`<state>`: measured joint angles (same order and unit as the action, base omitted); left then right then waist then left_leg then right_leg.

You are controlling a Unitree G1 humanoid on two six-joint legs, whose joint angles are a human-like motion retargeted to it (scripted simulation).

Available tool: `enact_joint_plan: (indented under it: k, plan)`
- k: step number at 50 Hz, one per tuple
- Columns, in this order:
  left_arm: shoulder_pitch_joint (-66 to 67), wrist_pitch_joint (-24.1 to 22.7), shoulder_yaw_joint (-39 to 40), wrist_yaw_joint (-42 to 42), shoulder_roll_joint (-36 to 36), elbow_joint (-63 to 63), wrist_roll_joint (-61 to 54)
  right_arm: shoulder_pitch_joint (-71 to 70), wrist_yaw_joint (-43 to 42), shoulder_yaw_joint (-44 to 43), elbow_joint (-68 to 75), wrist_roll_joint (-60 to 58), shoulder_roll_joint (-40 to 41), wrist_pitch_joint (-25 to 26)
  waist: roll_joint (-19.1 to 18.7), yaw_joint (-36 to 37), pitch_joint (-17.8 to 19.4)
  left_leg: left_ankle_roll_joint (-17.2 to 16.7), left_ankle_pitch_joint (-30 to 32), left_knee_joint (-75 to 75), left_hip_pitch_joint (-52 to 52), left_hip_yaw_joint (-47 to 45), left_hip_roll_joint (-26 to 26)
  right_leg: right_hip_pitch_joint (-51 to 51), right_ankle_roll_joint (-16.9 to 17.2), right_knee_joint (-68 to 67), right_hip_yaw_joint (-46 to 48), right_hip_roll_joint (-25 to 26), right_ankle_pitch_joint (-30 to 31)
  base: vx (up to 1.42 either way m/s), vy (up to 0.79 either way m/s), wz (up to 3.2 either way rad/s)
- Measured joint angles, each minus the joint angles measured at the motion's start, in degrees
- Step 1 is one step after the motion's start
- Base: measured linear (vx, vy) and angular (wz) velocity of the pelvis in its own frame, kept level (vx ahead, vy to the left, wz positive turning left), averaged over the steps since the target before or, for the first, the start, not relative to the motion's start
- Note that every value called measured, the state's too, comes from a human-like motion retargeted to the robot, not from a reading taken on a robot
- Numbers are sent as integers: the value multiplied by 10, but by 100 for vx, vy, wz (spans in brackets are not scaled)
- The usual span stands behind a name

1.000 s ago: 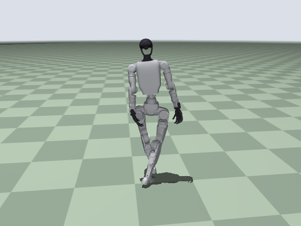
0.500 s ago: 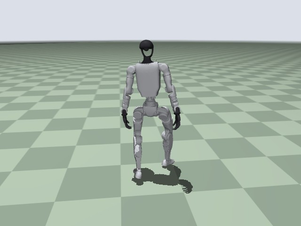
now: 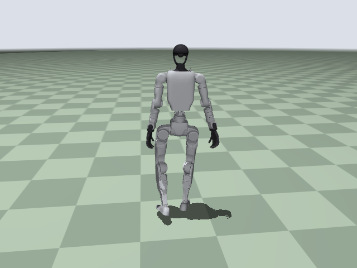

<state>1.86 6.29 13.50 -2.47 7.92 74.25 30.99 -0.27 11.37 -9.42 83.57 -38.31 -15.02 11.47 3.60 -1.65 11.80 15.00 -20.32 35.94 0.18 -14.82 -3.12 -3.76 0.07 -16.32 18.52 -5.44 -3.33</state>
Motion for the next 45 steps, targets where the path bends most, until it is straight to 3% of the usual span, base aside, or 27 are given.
enact_joint_plan:
  k: [3, 7, 11, 14, 20, 25, 28, 30, 33, 35, 36, 38, 42, 45]
  plan:
    - [19, -1, -1, -25, -17, 22, 25, -19, 21, -2, -73, 23, 2, -26, 5, -25, -19, 0, 46, -43, 1, 12, 70, -4, 16, 36, 15, -44, 28, -9, 24, 13]
    - [38, 5, -9, -70, -20, 46, 64, -43, 73, 24, -167, 38, 13, -66, 13, -38, -33, -3, 113, -63, 13, 49, 133, -29, 29, 45, -17, -63, 51, -8, 3, -73]
    - [44, 15, -17, -113, -16, 62, 96, -50, 77, 50, -206, 52, 35, -129, 11, -37, -44, -27, 209, -62, 34, 89, 162, -53, 23, 45, -51, -44, 61, -12, -8, -129]
    - [38, 26, -17, -130, -7, 66, 101, -44, 52, 52, -190, 66, 71, -135, 14, -48, -40, 0, 266, -46, 51, 116, 158, -61, 22, 45, -80, -15, 74, -22, -31, -128]
    - [-13, 30, -12, -102, 19, 57, 61, -22, 23, 45, -128, 30, 95, -69, 34, -67, -18, 0, 164, -55, 62, 131, 141, -94, 22, 53, -152, 60, 113, -50, -35, -149]
    - [-56, 18, -12, -78, 54, 20, 25, 4, -9, 44, -74, 13, 76, -30, 72, -75, 4, 0, 85, -108, 70, 55, 137, -103, 87, 109, -144, 80, 54, -66, -33, -173]
    - [-79, 9, -3, -74, 85, -3, 10, 19, -10, 44, -39, -7, 69, -10, 72, -74, 17, 0, 92, -124, 47, 10, 113, -96, 62, 146, -19, 79, -78, -79, -3, -162]
    - [-90, 7, 1, -72, 103, -15, 3, 29, -17, 42, -8, -14, 64, 5, 74, -70, 24, 0, 92, -129, 31, -23, 97, -86, 108, 151, 98, 65, -130, -64, -6, -146]
    - [-89, -1, -4, -57, 114, -27, -19, 43, -23, 38, 42, -20, 54, 32, 66, -49, 21, 0, 98, -171, 21, -73, 81, -75, 70, 121, 131, 52, -100, -57, -8, -157]
    - [-82, -8, 3, -41, 112, -27, -38, 43, -12, 37, 69, -34, 46, 52, 63, -51, 16, 0, 110, -207, 12, -99, 82, -72, 92, 92, 111, 32, -68, -58, -6, -133]
    - [-77, -10, 10, -35, 107, -24, -46, 41, -3, 34, 77, -44, 41, 59, 60, -59, 11, 0, 118, -224, 4, -103, 85, -71, 124, 79, 106, 19, -59, -60, -14, -130]
    - [-72, -11, 28, -32, 100, -16, -56, 27, 13, 30, 83, -60, 33, 65, 58, -62, -5, -15, 139, -236, -43, -133, 61, -102, 148, 64, 94, 32, -55, -77, -62, -187]
    - [-49, 5, 51, -56, 76, 9, -43, 15, 19, 19, 77, -65, 27, 38, 34, -47, -31, -30, 139, -263, -67, -177, 27, -97, 144, 51, 181, 11, -76, -33, -26, -215]
    - [-15, 8, 54, -73, 46, 23, -22, 15, 4, 18, 63, -58, 21, 20, 13, -23, -30, -26, 114, -292, -23, -182, 27, -35, 83, 24, 234, -32, -98, 15, 3, -220]
